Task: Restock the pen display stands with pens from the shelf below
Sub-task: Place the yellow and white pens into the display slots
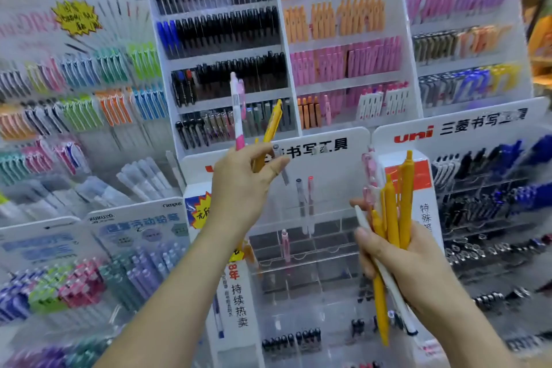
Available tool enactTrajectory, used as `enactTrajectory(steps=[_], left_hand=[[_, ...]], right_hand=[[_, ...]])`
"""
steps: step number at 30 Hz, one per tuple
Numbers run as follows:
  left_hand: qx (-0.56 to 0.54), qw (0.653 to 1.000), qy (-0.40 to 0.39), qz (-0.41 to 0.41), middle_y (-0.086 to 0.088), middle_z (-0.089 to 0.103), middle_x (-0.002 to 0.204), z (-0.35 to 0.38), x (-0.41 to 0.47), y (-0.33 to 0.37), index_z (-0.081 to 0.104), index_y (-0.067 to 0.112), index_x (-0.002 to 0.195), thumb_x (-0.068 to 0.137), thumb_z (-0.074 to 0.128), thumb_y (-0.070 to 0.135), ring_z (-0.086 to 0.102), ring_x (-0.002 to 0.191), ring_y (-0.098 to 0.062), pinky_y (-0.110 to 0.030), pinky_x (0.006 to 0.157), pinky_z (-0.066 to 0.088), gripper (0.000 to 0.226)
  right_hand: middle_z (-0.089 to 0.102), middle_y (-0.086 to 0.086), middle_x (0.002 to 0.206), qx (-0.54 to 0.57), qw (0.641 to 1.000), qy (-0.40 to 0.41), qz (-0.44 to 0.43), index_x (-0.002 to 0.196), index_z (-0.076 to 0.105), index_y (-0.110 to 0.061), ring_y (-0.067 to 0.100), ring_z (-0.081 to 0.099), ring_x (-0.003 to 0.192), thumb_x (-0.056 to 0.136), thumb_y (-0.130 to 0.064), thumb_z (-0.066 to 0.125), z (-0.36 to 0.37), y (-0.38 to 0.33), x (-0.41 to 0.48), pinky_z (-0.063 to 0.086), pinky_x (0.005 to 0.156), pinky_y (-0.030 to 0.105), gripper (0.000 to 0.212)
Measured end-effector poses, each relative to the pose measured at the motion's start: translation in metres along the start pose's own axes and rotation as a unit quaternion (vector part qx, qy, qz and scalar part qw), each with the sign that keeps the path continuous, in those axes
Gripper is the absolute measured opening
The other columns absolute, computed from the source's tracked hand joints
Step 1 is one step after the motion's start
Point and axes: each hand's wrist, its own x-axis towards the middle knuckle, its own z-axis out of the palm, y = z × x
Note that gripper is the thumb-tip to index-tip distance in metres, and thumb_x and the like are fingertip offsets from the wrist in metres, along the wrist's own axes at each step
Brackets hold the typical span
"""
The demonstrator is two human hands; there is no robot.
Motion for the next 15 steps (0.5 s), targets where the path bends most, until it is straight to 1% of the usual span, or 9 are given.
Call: enactTrajectory(steps=[3,6,9,10,12,13,15], left_hand=[[0.029,0.999,-0.009,-0.041,-0.001,0.060,0.072,0.010,-0.006,-0.005,0.072,0.020,0.099,0.084,0.071,0.034,0.051,0.069,-0.016,-0.031,0.064,0.040,0.020],[0.059,0.995,-0.019,-0.080,0.002,0.051,0.064,0.018,-0.009,-0.004,0.072,0.021,0.097,0.082,0.073,0.036,0.044,0.062,-0.012,-0.029,0.059,0.037,0.021],[0.095,0.990,-0.038,-0.095,0.000,0.055,0.069,0.019,-0.007,0.001,0.073,0.021,0.097,0.080,0.074,0.039,0.048,0.067,-0.015,-0.029,0.061,0.038,0.024],[0.114,0.988,-0.043,-0.093,0.002,0.053,0.071,0.020,-0.006,0.002,0.073,0.022,0.096,0.079,0.074,0.040,0.049,0.070,-0.016,-0.029,0.062,0.038,0.024],[0.168,0.981,-0.051,-0.078,0.006,0.048,0.078,0.020,-0.004,0.005,0.073,0.025,0.096,0.078,0.075,0.042,0.049,0.077,-0.016,-0.028,0.068,0.038,0.025],[0.198,0.976,-0.056,-0.068,0.006,0.047,0.081,0.021,-0.004,0.006,0.073,0.026,0.097,0.078,0.074,0.044,0.048,0.079,-0.016,-0.028,0.069,0.037,0.026],[0.237,0.968,-0.061,-0.056,0.005,0.046,0.089,0.023,-0.005,0.006,0.073,0.026,0.100,0.079,0.072,0.046,0.048,0.084,-0.014,-0.027,0.071,0.037,0.029]], right_hand=[[0.055,0.009,0.052,0.024,1.000,-0.014,0.006,0.104,0.063,-0.003,0.017,0.051,0.049,0.075,-0.030,0.066,-0.001,0.003,0.009,0.041,0.047,0.020,0.040],[0.056,0.008,0.053,0.045,0.999,-0.005,0.021,0.095,0.058,0.003,0.015,0.050,0.047,0.076,-0.030,0.067,0.002,0.005,0.017,0.041,0.046,0.020,0.039],[0.055,0.007,0.053,0.057,0.998,-0.016,0.033,0.095,0.055,0.002,0.012,0.047,0.043,0.078,-0.033,0.065,0.005,0.008,0.023,0.039,0.043,0.020,0.040],[0.054,0.007,0.053,0.058,0.998,-0.020,0.034,0.095,0.055,0.002,0.011,0.046,0.041,0.080,-0.033,0.065,0.006,0.008,0.024,0.038,0.042,0.020,0.039],[0.054,0.008,0.053,0.062,0.997,-0.025,0.037,0.093,0.055,0.001,0.009,0.046,0.038,0.086,-0.026,0.064,0.007,0.009,0.025,0.037,0.039,0.017,0.029],[0.053,0.009,0.053,0.062,0.997,-0.027,0.037,0.090,0.054,-0.001,0.007,0.045,0.036,0.089,-0.021,0.063,0.008,0.009,0.026,0.036,0.037,0.016,0.022],[0.054,0.008,0.054,0.056,0.998,-0.027,0.031,0.085,0.053,-0.006,0.008,0.046,0.037,0.092,-0.016,0.062,0.010,0.009,0.029,0.037,0.038,0.016,0.015]])
